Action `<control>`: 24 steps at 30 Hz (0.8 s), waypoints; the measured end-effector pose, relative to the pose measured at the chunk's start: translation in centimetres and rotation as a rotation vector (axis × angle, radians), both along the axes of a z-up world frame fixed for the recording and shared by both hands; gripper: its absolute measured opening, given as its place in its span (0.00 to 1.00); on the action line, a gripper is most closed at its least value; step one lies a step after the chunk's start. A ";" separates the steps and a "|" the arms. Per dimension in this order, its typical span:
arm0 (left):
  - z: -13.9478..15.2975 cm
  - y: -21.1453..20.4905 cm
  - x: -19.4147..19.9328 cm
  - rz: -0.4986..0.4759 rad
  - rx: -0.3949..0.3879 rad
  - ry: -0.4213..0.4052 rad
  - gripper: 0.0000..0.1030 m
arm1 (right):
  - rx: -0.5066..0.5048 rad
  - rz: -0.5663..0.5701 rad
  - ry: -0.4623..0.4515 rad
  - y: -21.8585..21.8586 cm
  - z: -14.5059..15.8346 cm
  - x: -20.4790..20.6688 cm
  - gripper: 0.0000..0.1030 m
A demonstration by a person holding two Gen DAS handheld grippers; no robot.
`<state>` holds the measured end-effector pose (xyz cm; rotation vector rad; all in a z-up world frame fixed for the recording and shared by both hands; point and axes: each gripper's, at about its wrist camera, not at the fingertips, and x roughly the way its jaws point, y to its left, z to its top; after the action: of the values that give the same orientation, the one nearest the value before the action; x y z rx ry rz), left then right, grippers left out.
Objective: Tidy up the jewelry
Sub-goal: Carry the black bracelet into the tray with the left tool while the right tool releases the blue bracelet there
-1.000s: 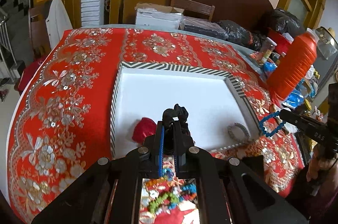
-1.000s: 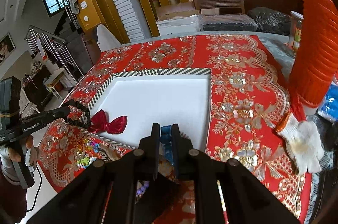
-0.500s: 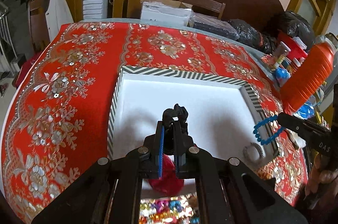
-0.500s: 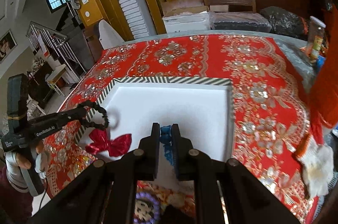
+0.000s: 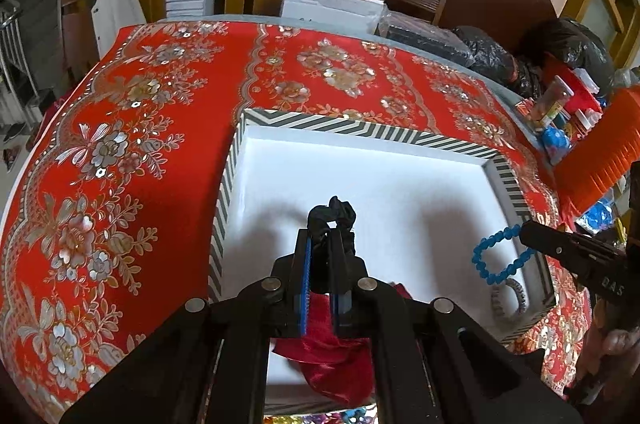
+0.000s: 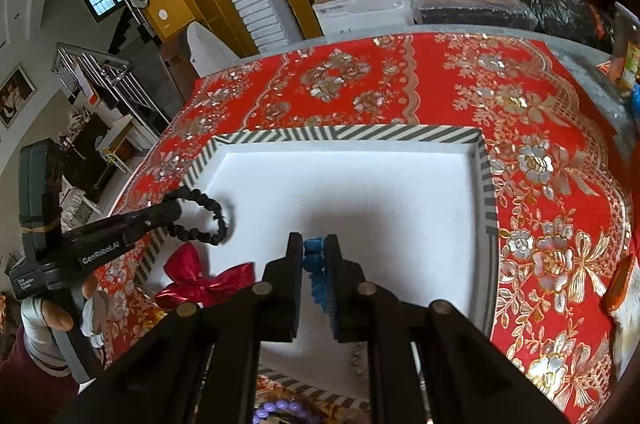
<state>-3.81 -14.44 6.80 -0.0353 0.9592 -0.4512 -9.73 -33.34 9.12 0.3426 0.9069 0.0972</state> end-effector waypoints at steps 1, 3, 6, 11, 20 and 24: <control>-0.2 0.1 0.1 0.003 0.004 0.002 0.00 | -0.003 -0.009 0.013 -0.4 -0.4 0.2 0.10; -0.5 0.2 0.4 0.009 0.012 0.006 0.00 | -0.013 -0.027 0.041 -1.3 -1.3 0.5 0.10; -1.0 0.5 0.7 0.018 0.022 0.011 0.00 | -0.037 -0.057 0.080 -2.5 -2.5 0.7 0.10; -1.9 0.9 1.3 0.045 0.039 0.030 0.00 | -0.076 -0.093 0.114 -3.9 -3.7 0.5 0.10; -2.4 1.5 1.3 0.071 0.037 0.038 0.05 | -0.131 -0.123 0.118 -4.6 -3.4 -0.5 0.30; -1.5 1.6 0.5 0.070 0.029 0.016 0.15 | -0.128 -0.100 0.093 -4.1 -2.2 -1.9 0.32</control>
<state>-3.35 -12.88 5.29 -0.0458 0.9772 -0.3731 -11.60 -37.41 6.91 0.2745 0.9810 -0.0686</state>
